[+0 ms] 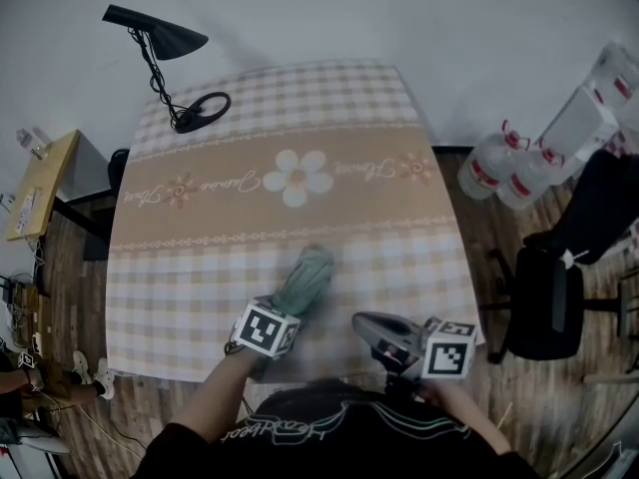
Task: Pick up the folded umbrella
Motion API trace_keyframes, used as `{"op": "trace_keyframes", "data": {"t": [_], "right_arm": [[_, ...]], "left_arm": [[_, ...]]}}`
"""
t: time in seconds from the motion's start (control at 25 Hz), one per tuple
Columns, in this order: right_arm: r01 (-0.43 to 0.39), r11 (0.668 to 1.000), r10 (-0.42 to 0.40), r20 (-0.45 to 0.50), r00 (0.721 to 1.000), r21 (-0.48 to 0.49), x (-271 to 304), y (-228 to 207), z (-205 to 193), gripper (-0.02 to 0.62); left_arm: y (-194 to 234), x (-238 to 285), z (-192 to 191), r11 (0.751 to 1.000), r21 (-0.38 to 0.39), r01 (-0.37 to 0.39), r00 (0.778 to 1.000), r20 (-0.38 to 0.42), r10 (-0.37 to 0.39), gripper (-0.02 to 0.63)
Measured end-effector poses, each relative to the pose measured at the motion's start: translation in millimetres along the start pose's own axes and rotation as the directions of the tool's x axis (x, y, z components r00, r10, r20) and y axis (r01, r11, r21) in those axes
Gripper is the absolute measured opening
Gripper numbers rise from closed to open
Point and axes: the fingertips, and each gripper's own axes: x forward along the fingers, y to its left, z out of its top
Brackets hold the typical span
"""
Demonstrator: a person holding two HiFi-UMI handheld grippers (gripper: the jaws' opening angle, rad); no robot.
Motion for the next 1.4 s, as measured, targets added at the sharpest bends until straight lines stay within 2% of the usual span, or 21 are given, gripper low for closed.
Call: {"op": "trace_keyframes", "data": {"t": [0.28,0.52,0.84,1.08,1.4], "right_arm": [[0.042,0.999,-0.042,0.026,0.999,0.001,-12,10,-7,0.012],[0.053,0.999,-0.053,0.033,0.998,0.004,-10,24,-21,0.012],[0.062,0.998,-0.061,0.049,0.997,-0.026,-3,55,-30,0.012],[0.079,0.993,-0.072,0.077,0.994,-0.091,0,82,-30,0.012],[0.047,0.983,-0.03,0.095,0.995,-0.179,8,134,-46,0.012]], "left_arm": [[-4,-10,-7,0.996,-0.067,0.061,0.998,0.029,-0.059,0.253],[-8,-35,-14,0.99,-0.104,0.098,0.992,0.089,-0.089,0.253],[-26,-85,-21,0.978,-0.119,0.174,0.968,0.203,-0.147,0.253],[-44,-139,-28,0.969,-0.109,0.223,0.931,0.319,-0.179,0.253],[-62,-217,-42,0.961,-0.091,0.26,0.858,0.479,-0.187,0.255]]}}
